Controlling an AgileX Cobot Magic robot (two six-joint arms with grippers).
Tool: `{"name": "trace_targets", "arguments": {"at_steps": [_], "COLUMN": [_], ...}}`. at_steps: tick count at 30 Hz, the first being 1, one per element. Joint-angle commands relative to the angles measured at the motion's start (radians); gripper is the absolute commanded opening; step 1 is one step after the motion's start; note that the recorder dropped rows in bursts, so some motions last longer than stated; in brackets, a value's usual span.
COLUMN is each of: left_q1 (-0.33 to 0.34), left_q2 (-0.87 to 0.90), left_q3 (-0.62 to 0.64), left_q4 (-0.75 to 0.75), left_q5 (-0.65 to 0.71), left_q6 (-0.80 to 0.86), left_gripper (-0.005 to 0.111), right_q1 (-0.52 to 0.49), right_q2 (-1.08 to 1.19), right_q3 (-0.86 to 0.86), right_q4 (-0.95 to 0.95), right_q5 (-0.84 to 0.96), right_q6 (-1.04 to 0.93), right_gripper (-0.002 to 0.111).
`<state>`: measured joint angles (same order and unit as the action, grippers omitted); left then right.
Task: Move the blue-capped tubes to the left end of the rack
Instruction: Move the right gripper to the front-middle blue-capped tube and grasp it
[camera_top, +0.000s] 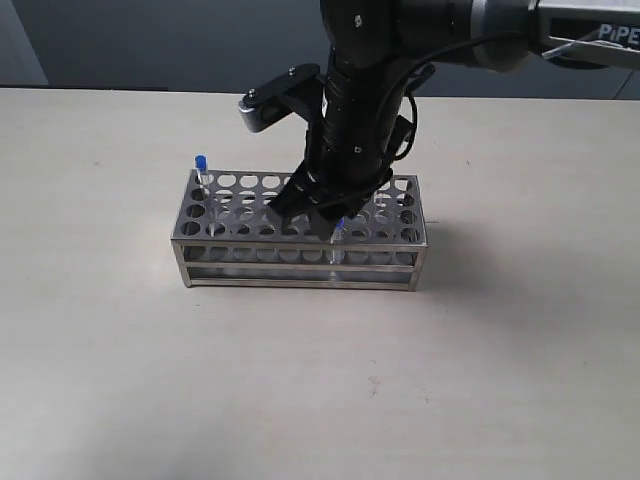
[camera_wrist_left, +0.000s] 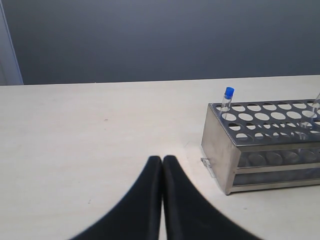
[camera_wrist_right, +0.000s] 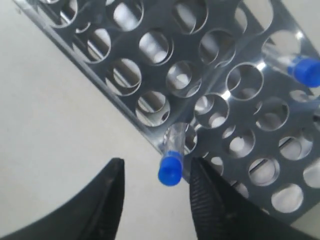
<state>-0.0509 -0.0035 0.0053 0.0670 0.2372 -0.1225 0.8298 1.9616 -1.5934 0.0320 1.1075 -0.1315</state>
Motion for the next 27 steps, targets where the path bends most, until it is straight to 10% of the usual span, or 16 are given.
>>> {"name": "trace_targets", "arguments": {"at_steps": [1, 8, 18, 27], "left_q1": [-0.011, -0.011, -0.011, -0.011], "left_q2": [0.003, 0.003, 0.003, 0.003], "left_q3": [-0.005, -0.005, -0.005, -0.005], "left_q4": [0.001, 0.001, 0.001, 0.001], "left_q5": [-0.006, -0.006, -0.006, -0.006], "left_q6": [-0.001, -0.001, -0.001, -0.001], "left_gripper": [0.001, 0.001, 0.001, 0.001], "right_q1": [-0.002, -0.004, -0.004, -0.004], "right_q2": [-0.013, 0.014, 0.038, 0.024], "right_q3": [0.005, 0.005, 0.005, -0.009], "right_q4": [-0.024, -0.079, -0.088, -0.087], "right_q5": [-0.06, -0.069, -0.091, -0.044], "right_q6": [0.008, 0.02, 0.02, 0.02], "right_gripper": [0.042, 0.039, 0.0, -0.001]}}
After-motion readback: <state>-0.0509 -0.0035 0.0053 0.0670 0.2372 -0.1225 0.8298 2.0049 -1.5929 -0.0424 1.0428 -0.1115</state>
